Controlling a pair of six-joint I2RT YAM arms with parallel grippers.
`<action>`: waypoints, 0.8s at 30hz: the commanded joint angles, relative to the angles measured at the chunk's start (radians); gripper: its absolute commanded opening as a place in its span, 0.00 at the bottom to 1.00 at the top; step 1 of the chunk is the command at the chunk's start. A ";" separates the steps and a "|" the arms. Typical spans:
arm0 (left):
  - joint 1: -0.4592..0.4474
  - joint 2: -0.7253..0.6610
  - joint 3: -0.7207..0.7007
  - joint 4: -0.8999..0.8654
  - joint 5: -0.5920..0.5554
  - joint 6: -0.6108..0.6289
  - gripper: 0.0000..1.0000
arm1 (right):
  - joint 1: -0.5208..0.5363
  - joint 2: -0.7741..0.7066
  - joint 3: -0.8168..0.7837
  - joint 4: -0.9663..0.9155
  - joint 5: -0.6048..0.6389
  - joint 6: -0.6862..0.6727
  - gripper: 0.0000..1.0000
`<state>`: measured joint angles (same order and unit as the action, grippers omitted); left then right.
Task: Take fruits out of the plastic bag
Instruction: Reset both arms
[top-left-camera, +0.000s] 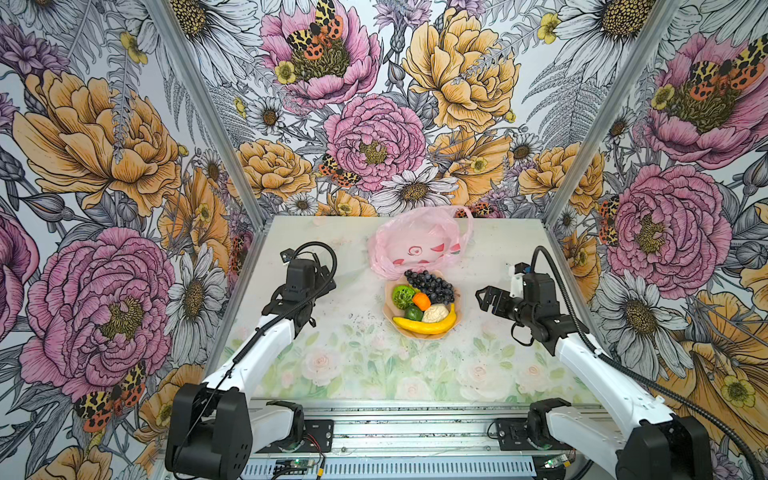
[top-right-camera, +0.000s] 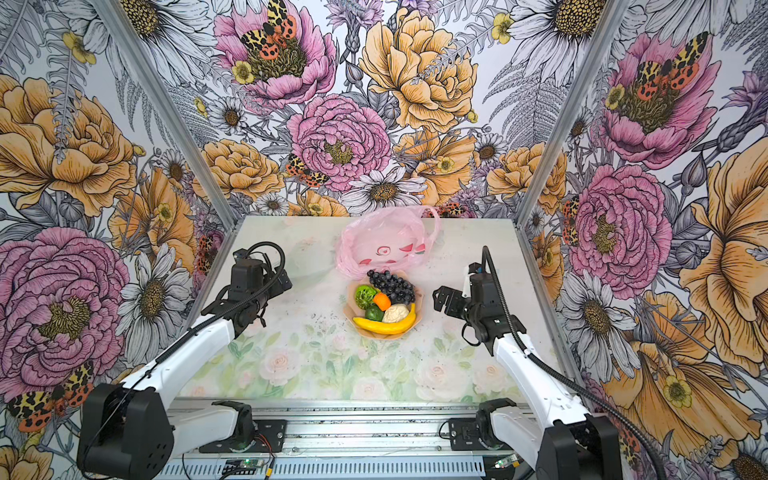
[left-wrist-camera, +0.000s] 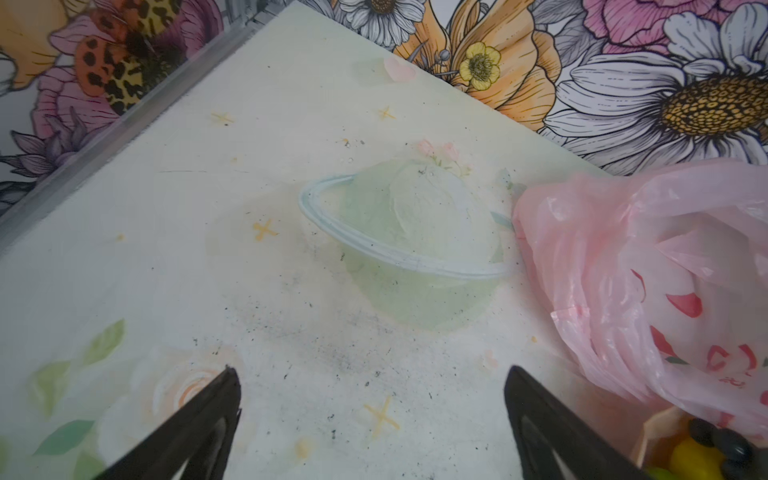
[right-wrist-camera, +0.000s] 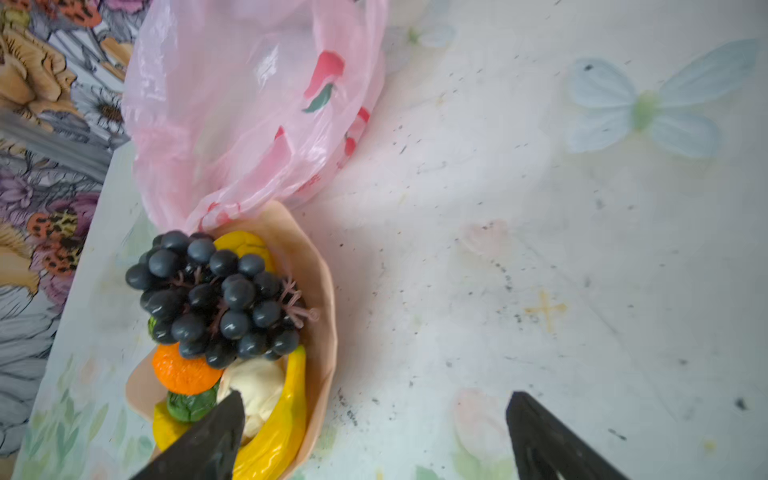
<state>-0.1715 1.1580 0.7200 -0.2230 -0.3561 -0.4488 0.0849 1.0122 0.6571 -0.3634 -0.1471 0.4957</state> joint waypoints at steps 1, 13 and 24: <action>0.007 -0.066 -0.061 0.119 -0.232 0.052 0.99 | -0.067 -0.012 0.009 -0.037 0.228 -0.069 1.00; -0.026 0.074 -0.342 0.839 -0.135 0.470 0.99 | -0.140 0.207 -0.100 0.431 0.446 -0.209 0.99; 0.121 0.321 -0.431 1.259 0.210 0.508 0.99 | -0.140 0.349 -0.259 1.042 0.212 -0.382 0.99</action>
<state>-0.1051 1.3975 0.2905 0.8490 -0.2871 0.0769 -0.0578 1.3437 0.4019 0.4385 0.1677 0.1886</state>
